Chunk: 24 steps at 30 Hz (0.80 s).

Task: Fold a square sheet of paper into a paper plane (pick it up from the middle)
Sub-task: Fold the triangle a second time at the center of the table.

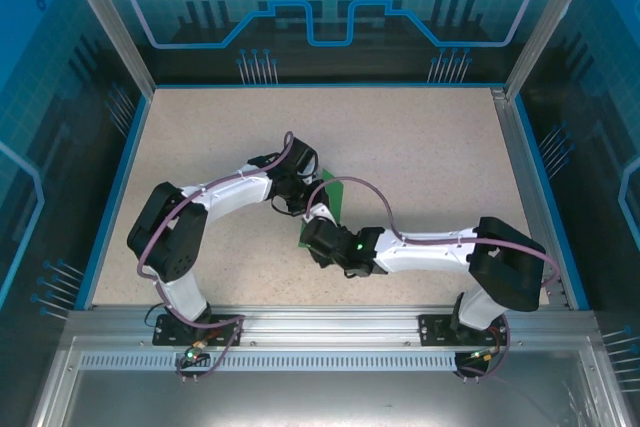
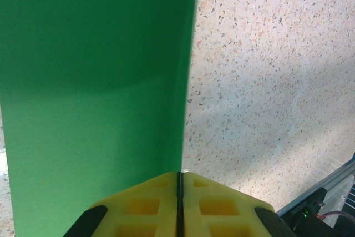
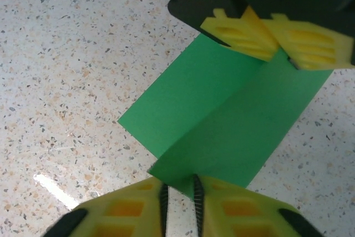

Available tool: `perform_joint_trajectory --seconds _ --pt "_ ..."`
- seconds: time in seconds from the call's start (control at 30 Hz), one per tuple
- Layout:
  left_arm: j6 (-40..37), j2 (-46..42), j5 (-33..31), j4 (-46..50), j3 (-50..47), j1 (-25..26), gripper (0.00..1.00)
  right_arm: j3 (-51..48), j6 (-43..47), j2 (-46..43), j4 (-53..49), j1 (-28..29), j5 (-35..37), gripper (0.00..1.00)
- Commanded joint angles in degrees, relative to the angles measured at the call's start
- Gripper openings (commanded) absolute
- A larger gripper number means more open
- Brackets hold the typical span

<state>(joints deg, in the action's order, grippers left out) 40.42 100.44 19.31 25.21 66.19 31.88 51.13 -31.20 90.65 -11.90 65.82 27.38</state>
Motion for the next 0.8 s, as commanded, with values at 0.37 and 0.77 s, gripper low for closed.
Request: perform_joint_trajectory --seconds 0.37,0.77 --pt "3.6 -7.8 -9.6 6.5 -0.1 -0.1 0.48 -6.5 2.9 -6.5 8.9 -13.8 -28.2 0.06" --pt "8.6 -15.3 -10.7 1.3 -10.4 0.0 0.4 -6.6 4.3 -4.4 8.8 -21.4 -39.9 0.06"
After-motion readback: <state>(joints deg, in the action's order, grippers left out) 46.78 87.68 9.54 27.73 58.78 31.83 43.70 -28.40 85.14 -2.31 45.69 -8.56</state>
